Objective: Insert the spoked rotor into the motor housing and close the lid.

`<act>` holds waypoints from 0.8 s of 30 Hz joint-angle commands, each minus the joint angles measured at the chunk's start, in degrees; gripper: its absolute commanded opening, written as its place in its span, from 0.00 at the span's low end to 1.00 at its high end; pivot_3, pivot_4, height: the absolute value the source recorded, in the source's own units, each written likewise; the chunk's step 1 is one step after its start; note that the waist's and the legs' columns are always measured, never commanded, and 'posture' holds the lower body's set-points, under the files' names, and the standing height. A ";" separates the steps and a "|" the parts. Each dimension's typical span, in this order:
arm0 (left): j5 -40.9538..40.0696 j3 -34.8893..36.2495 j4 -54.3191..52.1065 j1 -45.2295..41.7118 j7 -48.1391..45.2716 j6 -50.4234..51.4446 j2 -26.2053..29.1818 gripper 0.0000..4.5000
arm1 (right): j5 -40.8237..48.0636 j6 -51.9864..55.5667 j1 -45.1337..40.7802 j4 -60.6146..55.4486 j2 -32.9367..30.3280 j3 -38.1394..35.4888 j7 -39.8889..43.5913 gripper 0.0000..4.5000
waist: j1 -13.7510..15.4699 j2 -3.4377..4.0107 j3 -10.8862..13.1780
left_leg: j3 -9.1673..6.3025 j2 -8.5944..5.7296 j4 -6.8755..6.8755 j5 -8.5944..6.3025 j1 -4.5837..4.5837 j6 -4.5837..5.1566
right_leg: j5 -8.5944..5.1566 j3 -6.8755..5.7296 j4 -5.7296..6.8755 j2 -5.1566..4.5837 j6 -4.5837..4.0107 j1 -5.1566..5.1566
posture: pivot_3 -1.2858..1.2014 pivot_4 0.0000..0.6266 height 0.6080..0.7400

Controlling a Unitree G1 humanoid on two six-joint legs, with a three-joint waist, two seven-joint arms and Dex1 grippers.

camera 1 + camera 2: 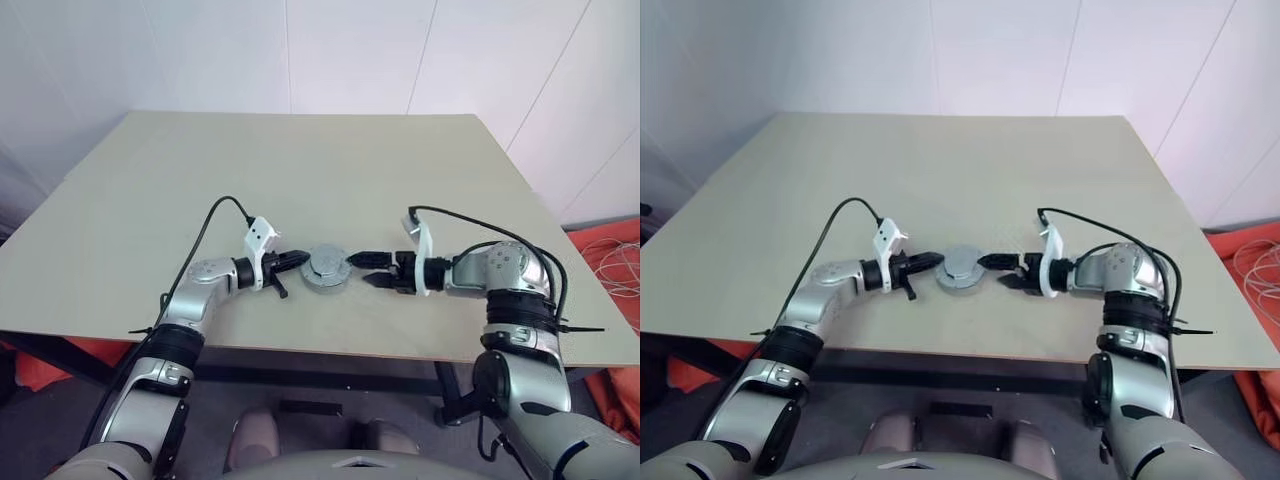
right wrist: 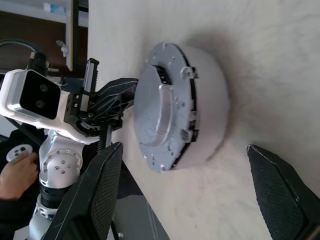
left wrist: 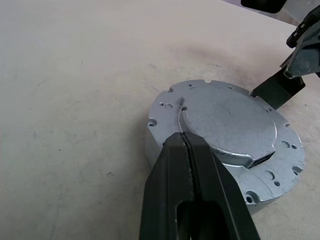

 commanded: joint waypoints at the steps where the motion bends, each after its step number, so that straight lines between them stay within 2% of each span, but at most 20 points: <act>1: 0.69 -1.05 -0.74 0.14 -0.77 0.79 0.45 0.00 | 2.19 0.53 -0.85 -0.02 2.16 -1.29 -3.06 0.99 | 0.00 0.00 0.00 | 0.00 0.00 0.00 0.00 0.00 0.00 | 0.00 0.00 0.00 0.00 0.00 0.00 | 0.52 0.00 1.00; 4: 0.65 -0.95 -0.88 0.21 -0.70 0.91 0.57 0.00 | 3.08 0.53 -1.35 0.25 3.40 -2.18 -4.44 0.99 | -0.01 0.01 0.00 | 0.00 0.00 -0.03 0.01 0.01 -0.03 | -0.01 0.00 -0.01 -0.01 0.01 0.00 | 0.52 0.00 1.00; 7: 0.60 -0.88 -1.04 0.27 -0.54 1.06 0.56 0.00 | 3.59 0.53 -1.45 0.24 3.90 -3.21 -5.34 0.86 | 0.00 0.01 0.00 | 0.00 -0.01 -0.06 0.03 0.01 -0.05 | -0.01 0.00 -0.01 -0.01 0.02 -0.01 | 0.52 0.00 1.00; 12: 0.55 -0.79 -1.20 0.38 -0.43 1.32 0.59 0.00 | 3.89 0.53 -1.13 0.69 4.63 -4.83 -6.53 0.46 | 0.03 0.01 0.00 | 0.00 -0.07 -0.08 0.03 -0.12 -0.06 | -0.03 0.00 -0.02 -0.08 0.06 -0.13 | 0.52 0.00 1.00; 15: 0.51 -0.78 -1.26 0.45 -0.38 1.43 0.57 0.00 | 4.39 0.53 -1.07 0.85 5.60 -6.25 -7.27 0.27 | 0.03 0.01 -0.01 | 0.00 -0.09 -0.14 0.05 -0.10 -0.08 | -0.03 -0.01 -0.02 -0.09 0.07 -0.15 | 0.52 0.00 1.00; 16: 0.52 -0.78 -1.27 0.50 -0.37 1.46 0.54 0.00 | 4.41 0.53 -1.05 0.90 6.05 -6.94 -7.62 0.24 | 0.03 0.01 -0.01 | 0.01 -0.08 -0.15 0.05 -0.09 -0.09 | -0.04 -0.01 -0.02 -0.09 0.07 -0.14 | 0.52 0.00 1.00; 24: -0.80 0.59 -1.68 0.61 0.07 3.06 -0.09 0.00 | 4.89 0.53 -0.87 0.06 7.05 -8.70 -8.26 0.24 | -0.01 0.02 -0.01 | 0.00 -0.08 -0.25 0.13 -0.05 -0.22 | -0.04 -0.02 -0.02 -0.09 0.07 -0.19 | 0.52 0.00 1.00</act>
